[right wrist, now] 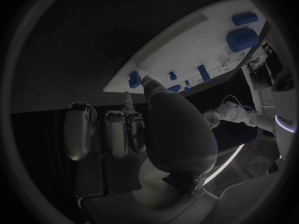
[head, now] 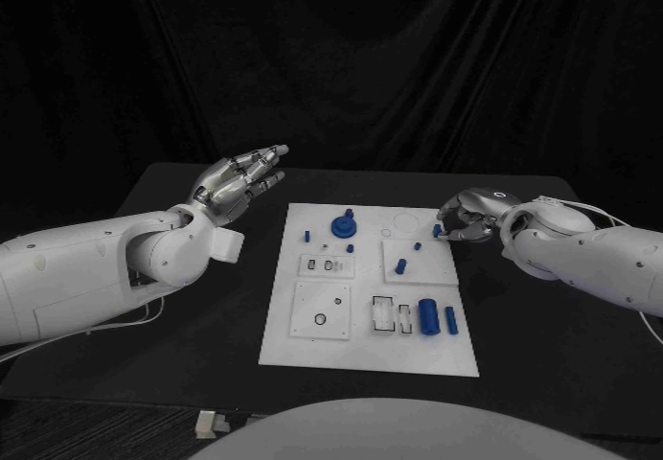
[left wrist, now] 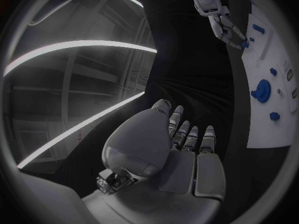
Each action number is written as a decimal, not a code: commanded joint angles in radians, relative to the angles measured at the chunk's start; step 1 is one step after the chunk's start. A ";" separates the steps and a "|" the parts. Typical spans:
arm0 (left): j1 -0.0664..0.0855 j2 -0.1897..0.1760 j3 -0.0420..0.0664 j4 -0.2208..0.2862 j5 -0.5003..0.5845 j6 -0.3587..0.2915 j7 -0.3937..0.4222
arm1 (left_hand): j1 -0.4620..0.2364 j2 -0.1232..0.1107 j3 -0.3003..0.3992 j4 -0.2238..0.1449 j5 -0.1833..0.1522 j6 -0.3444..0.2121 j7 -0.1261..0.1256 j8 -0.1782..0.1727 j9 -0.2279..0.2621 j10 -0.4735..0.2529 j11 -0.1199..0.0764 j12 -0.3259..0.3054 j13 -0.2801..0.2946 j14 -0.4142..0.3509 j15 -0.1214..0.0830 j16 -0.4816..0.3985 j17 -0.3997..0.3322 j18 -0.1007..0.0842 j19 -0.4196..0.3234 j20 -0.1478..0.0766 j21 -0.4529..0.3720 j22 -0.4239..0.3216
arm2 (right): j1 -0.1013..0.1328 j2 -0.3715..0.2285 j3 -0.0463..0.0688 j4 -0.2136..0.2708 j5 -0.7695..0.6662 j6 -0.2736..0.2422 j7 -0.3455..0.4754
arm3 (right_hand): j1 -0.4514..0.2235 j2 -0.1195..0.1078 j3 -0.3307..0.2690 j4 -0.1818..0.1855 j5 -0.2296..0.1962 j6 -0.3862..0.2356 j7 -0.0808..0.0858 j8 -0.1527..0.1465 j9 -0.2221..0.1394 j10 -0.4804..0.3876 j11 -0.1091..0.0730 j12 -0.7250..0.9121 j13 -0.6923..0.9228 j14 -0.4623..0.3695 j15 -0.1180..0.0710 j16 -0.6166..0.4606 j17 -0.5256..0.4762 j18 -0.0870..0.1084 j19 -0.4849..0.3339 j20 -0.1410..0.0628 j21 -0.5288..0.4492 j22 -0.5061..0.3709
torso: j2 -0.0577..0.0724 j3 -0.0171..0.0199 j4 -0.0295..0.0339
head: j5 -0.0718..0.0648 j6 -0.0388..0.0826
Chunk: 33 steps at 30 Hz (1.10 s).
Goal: Assemble the parts on the task board
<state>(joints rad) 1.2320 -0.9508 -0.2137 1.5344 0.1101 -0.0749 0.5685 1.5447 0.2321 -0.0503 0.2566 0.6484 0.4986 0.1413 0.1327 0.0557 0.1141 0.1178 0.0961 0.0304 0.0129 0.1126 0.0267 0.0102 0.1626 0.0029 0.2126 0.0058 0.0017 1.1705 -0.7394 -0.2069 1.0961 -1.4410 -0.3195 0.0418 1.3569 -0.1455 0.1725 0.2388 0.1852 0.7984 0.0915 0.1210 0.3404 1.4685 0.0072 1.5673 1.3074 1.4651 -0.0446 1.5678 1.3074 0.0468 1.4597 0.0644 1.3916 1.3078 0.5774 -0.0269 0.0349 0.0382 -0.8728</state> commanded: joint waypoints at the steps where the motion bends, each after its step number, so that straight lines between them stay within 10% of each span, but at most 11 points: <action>1: -0.001 0.001 0.001 0.002 -0.001 0.013 0.009 | 0.009 0.003 0.008 0.000 0.006 -0.001 0.005 0.004 0.001 0.001 0.006 0.005 0.001 0.003 0.006 0.004 0.001 0.008 0.002 0.007 -0.002 0.001 | -0.004 0.005 0.001 -0.009 -0.006 0.019 -0.018 | 0.011 0.001 0.001 0.004 0.009 -0.001 0.002 0.006 0.002 0.102 0.000 0.004 0.263 0.106 -0.002 0.003 0.263 -0.001 -0.002 0.001 -0.005 0.202 | 0.000 0.0000 0.0001 | -0.001 0.000; 33: -0.002 -0.002 0.001 0.001 -0.026 0.031 -0.011 | 0.010 0.002 0.013 -0.001 0.006 -0.002 0.005 0.005 0.001 0.000 0.006 0.007 0.001 0.002 0.006 0.004 0.001 0.008 0.002 0.007 -0.002 0.001 | -0.012 0.046 0.001 -0.050 -0.006 0.027 -0.023 | 0.031 0.024 0.006 -0.007 0.107 0.076 0.000 0.070 0.044 0.102 -0.001 0.004 0.263 0.106 -0.002 0.003 0.263 0.003 -0.010 0.002 -0.020 0.198 | -0.001 0.0003 0.0006 | -0.001 0.000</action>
<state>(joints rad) 1.2311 -0.9528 -0.2137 1.5339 0.0963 -0.0611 0.5529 1.5447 0.2321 -0.0421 0.2565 0.6484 0.4986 0.1413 0.1326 0.0556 0.1141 0.1178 0.0997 0.0304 0.0129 0.1126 0.0267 0.0101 0.1626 0.0029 0.2126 0.0058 0.0017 1.1613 -0.6939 -0.2067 1.0473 -1.4411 -0.2984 0.0395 1.3860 -0.1272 0.1783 0.2329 0.2902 0.8700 0.0916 0.1896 0.3830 1.4685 0.0072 1.5673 1.3074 1.4651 -0.0446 1.5678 1.3073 0.0468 1.4560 0.0681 1.3757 1.3074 0.5764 -0.0270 0.0348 0.0375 -0.8728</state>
